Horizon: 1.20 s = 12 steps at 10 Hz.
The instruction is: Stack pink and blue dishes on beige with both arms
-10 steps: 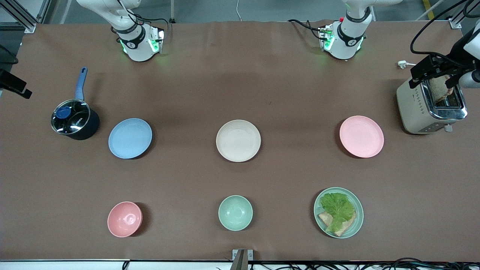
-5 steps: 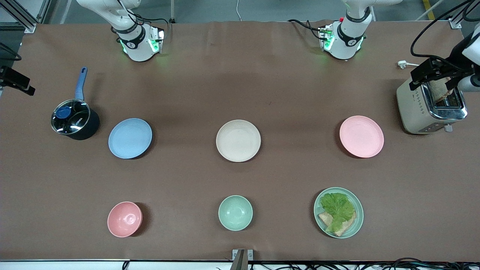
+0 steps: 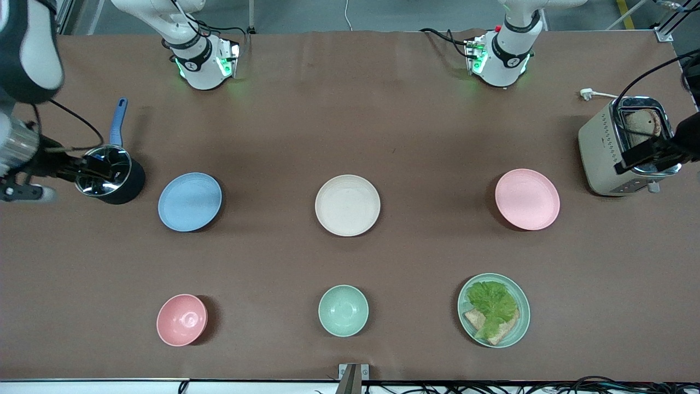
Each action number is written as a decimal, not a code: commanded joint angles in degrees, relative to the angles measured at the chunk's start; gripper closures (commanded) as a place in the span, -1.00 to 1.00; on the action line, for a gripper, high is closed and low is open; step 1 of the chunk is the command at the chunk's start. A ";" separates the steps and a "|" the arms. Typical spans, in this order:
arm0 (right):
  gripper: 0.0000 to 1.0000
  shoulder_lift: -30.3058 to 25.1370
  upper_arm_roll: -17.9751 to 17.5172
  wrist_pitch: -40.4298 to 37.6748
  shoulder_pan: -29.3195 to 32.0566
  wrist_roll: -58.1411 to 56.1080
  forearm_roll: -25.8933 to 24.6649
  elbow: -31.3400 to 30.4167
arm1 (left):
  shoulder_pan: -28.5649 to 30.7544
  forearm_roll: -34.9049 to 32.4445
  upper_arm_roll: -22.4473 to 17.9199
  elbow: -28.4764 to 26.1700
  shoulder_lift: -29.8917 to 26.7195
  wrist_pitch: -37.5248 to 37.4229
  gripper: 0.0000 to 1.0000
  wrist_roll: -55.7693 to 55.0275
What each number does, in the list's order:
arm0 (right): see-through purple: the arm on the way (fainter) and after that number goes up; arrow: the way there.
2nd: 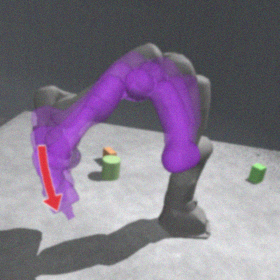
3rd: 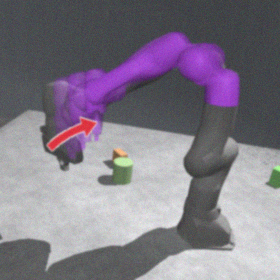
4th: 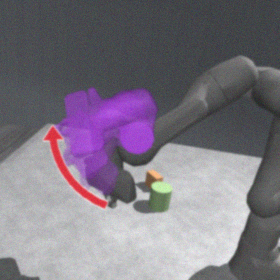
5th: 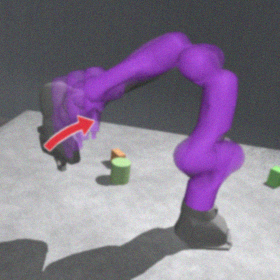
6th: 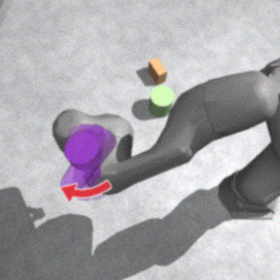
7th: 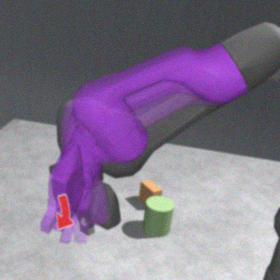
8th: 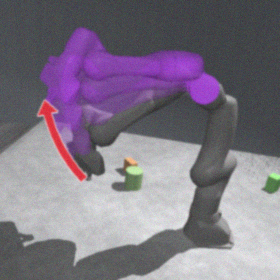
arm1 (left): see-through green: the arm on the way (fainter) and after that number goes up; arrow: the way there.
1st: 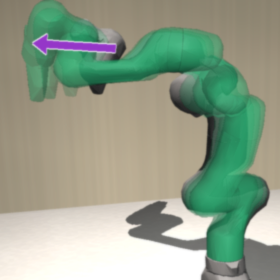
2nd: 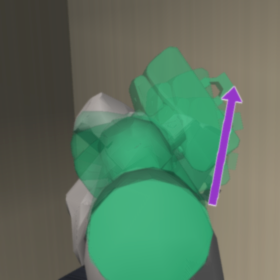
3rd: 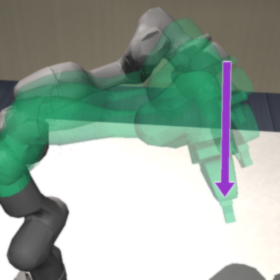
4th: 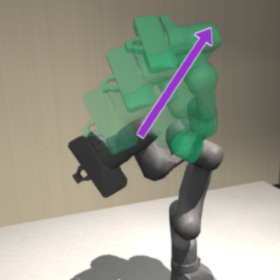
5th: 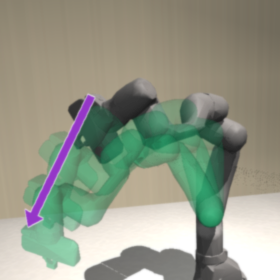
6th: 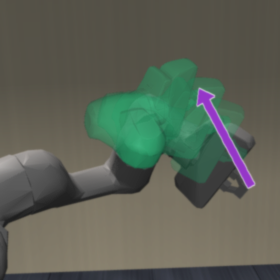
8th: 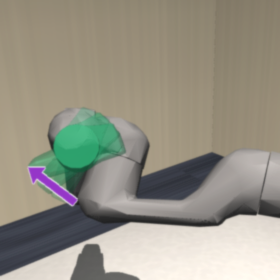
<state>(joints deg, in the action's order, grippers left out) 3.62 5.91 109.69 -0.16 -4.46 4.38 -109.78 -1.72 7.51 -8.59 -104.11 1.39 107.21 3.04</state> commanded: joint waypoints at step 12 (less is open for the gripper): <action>-0.26 20.28 4.72 26.89 1.92 -39.05 30.33 -16.26 | 0.40 25.08 -6.35 -14.62 27.87 26.47 -0.46 41.85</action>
<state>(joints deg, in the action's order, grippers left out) 23.38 10.72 135.58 1.61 -41.97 32.64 -125.17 -1.04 30.20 -14.76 -117.56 27.33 132.70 41.96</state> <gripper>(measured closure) 0.335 0.238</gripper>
